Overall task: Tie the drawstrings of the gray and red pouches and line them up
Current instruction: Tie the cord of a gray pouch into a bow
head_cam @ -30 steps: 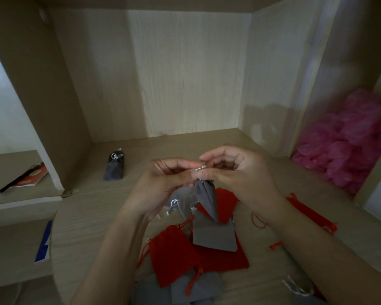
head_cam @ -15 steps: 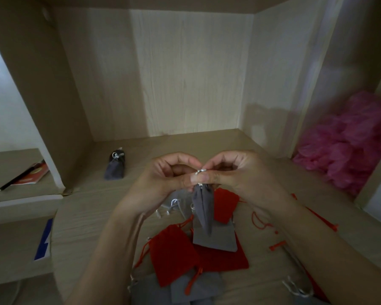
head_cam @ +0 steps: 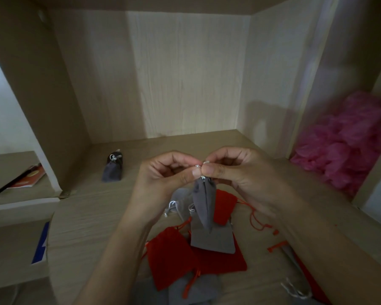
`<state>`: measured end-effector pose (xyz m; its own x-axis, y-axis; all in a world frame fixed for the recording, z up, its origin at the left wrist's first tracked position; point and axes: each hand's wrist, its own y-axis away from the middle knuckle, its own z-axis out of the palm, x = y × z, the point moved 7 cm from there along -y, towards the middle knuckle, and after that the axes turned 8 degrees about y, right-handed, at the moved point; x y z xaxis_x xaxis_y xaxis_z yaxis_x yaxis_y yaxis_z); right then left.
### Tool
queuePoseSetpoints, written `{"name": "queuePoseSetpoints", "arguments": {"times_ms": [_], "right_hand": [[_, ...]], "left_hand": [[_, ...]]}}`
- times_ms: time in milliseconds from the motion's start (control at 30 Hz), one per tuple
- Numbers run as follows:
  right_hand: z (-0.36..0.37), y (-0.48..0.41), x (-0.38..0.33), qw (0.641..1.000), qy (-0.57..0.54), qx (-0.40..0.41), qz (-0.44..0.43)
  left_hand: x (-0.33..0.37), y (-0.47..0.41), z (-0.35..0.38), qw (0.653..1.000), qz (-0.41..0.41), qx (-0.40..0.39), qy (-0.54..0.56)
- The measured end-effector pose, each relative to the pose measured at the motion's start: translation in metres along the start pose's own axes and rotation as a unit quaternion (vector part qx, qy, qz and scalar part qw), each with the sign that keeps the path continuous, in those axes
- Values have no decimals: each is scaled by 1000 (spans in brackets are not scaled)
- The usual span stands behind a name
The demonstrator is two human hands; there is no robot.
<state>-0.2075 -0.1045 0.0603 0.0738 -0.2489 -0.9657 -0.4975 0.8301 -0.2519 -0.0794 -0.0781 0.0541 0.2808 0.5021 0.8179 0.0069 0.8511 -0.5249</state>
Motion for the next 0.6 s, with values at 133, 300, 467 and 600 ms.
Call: {"name": "queuePoseSetpoints", "arguments": {"times_ms": [133, 300, 467, 600], "right_hand": [[-3, 0, -7, 998, 56, 13, -31], [-3, 0, -13, 994, 100, 10, -47], [-1, 3, -17, 993, 114, -30, -31], [-3, 6, -19, 987, 147, -63, -20]], "left_hand": [[-9, -2, -5, 999, -35, 24, 9], [-17, -1, 1, 995, -79, -8, 67], [-20, 2, 8, 982, -108, -92, 123], [-23, 4, 16, 972, -123, -125, 153]]}}
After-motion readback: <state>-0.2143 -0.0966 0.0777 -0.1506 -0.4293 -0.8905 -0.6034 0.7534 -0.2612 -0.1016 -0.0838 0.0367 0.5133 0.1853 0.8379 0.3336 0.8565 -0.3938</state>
